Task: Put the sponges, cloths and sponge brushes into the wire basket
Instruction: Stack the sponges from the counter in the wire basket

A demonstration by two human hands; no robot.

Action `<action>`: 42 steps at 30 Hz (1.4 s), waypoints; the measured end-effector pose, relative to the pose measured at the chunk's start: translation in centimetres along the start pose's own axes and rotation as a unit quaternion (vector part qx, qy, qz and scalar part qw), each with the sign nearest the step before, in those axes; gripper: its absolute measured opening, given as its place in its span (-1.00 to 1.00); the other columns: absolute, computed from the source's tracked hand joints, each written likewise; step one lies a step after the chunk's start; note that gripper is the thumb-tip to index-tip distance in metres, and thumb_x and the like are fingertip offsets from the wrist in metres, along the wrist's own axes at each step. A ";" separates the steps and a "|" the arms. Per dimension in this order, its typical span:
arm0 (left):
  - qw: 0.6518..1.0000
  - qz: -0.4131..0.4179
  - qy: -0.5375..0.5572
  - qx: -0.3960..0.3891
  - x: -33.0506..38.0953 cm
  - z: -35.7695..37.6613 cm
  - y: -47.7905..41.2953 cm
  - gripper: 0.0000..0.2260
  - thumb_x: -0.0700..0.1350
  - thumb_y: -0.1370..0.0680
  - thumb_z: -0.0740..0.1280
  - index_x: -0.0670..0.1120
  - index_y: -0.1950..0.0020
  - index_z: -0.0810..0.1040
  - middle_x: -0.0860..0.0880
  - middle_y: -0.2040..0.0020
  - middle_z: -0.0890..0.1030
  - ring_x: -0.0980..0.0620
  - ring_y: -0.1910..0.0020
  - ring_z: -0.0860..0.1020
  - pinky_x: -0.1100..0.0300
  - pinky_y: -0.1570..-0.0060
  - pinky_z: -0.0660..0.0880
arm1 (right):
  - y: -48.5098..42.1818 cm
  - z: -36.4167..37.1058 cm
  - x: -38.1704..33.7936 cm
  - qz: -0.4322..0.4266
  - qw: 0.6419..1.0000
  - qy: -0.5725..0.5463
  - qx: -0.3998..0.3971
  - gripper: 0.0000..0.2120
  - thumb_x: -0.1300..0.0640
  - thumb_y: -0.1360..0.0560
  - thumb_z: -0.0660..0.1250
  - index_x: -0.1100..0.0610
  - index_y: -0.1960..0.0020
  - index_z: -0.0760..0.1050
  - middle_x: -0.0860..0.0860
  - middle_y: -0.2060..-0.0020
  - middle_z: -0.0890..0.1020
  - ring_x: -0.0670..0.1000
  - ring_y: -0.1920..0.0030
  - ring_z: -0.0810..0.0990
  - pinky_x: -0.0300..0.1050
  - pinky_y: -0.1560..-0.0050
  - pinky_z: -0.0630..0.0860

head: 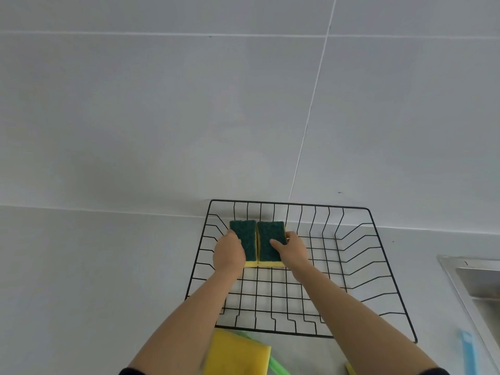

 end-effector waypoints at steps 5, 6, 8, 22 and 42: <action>0.999 -0.018 0.011 -0.036 0.2 0.1 -0.3 -0.80 -0.23 -0.58 0.15 -0.26 -0.16 0.42 -0.22 -0.08 0.56 -0.13 -0.05 0.55 0.18 0.13 0.45 | 0.1 0.1 -0.3 -0.005 1.000 0.012 -0.014 -0.61 0.05 -0.53 0.24 0.21 -0.27 0.32 0.15 -0.15 0.52 0.06 -0.05 0.54 -0.17 0.13 0.50; 0.999 -0.021 0.020 -0.040 0.2 0.1 -0.3 -0.80 -0.23 -0.58 0.14 -0.27 -0.16 0.42 -0.22 -0.09 0.56 -0.13 -0.05 0.54 0.18 0.13 0.44 | 0.2 0.1 -0.3 -0.007 1.000 0.014 -0.019 -0.62 0.04 -0.53 0.23 0.22 -0.26 0.33 0.15 -0.13 0.53 0.05 -0.02 0.53 -0.19 0.15 0.49; 0.998 -0.019 0.044 -0.043 0.4 -0.2 -0.3 -0.79 -0.24 -0.59 0.11 -0.27 -0.16 0.41 -0.23 -0.10 0.55 -0.12 -0.03 0.53 0.20 0.14 0.41 | 0.5 0.0 -0.5 -0.010 0.999 0.018 -0.026 -0.63 0.01 -0.55 0.18 0.22 -0.25 0.34 0.16 -0.12 0.54 0.05 -0.02 0.53 -0.14 0.11 0.49; 0.985 0.163 -0.059 -0.004 1.5 -6.4 6.0 -0.40 0.12 -0.57 0.12 0.06 -0.51 -0.11 -0.04 -0.56 -0.09 -0.07 -0.53 -0.15 -0.16 -0.46 -0.09 | 9.8 -1.1 -6.3 -0.206 0.931 0.296 -0.058 -0.21 -0.24 -0.53 -0.02 0.12 -0.45 -0.41 0.07 -0.50 -0.30 0.07 -0.50 -0.29 0.10 -0.50 -0.17; 0.953 0.269 -0.085 -0.111 -3.9 -1.1 22.4 -0.29 0.02 -0.47 0.36 0.11 -0.50 0.02 0.04 -0.54 0.08 0.01 -0.50 0.12 0.04 -0.41 0.20 | 25.1 -1.8 5.1 -0.216 0.901 0.368 -0.075 -0.16 -0.27 -0.50 0.04 0.08 -0.44 -0.44 0.05 -0.49 -0.33 0.04 -0.49 -0.34 0.06 -0.51 -0.19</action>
Point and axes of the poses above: each hand's wrist, its own y-axis away from the middle knuckle, its own z-axis out of the palm, x = y × z, the point moved 9 cm from there along -y, towards the middle knuckle
